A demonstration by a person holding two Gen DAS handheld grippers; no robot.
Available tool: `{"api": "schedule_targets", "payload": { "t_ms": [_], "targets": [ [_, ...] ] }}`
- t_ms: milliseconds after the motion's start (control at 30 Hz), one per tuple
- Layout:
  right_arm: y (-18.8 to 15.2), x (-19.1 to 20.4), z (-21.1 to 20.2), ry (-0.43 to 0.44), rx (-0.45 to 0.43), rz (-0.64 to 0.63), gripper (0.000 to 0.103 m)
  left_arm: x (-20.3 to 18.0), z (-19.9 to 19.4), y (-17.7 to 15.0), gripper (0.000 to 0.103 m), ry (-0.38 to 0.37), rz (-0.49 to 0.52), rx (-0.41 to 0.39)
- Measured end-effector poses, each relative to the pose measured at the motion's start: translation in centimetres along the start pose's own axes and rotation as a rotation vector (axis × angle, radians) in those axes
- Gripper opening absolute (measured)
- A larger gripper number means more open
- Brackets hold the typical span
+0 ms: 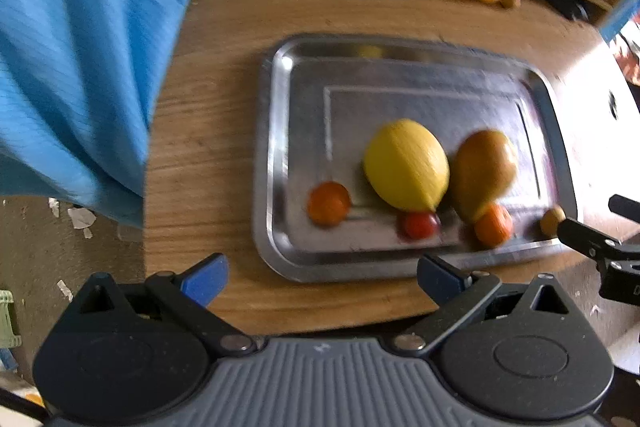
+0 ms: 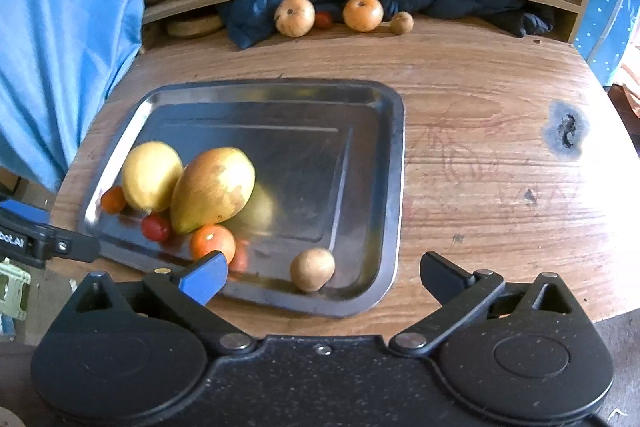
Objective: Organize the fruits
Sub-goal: 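Open both tools to release the fruits and lift them off the tray, then reach both tools back toward the round apples under the shelf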
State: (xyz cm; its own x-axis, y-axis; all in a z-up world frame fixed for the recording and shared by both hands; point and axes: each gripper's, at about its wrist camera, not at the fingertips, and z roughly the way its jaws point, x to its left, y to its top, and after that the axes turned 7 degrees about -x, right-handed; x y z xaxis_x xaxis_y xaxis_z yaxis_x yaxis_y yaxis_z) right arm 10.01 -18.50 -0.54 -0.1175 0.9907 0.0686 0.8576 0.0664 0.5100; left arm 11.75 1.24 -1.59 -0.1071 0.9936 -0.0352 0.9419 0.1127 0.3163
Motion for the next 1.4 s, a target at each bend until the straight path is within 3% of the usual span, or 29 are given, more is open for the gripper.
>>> {"api": "schedule_targets", "payload": {
  "t_ms": [233,667,1167,1400],
  "targets": [
    [1.6,0.2,0.7,0.007,-0.037,0.014,0.102,1.4,0.2,1.9,0.102,0.022,-0.031,-0.015],
    [4.0,0.6,2.2,-0.020,-0.022,0.000,0.102,1.6,2.6,5.7,0.102,-0.032,-0.042,-0.017],
    [6.1,-1.0,3.2,-0.061,-0.056,0.084,0.102,-1.8,4.8,12.1,0.102,-0.116,0.004,-0.066],
    [8.7,-1.8,3.5,-0.070,-0.137,0.116,0.102,-4.4,5.2,15.8,0.102,-0.174,0.036,-0.110]
  ]
}}
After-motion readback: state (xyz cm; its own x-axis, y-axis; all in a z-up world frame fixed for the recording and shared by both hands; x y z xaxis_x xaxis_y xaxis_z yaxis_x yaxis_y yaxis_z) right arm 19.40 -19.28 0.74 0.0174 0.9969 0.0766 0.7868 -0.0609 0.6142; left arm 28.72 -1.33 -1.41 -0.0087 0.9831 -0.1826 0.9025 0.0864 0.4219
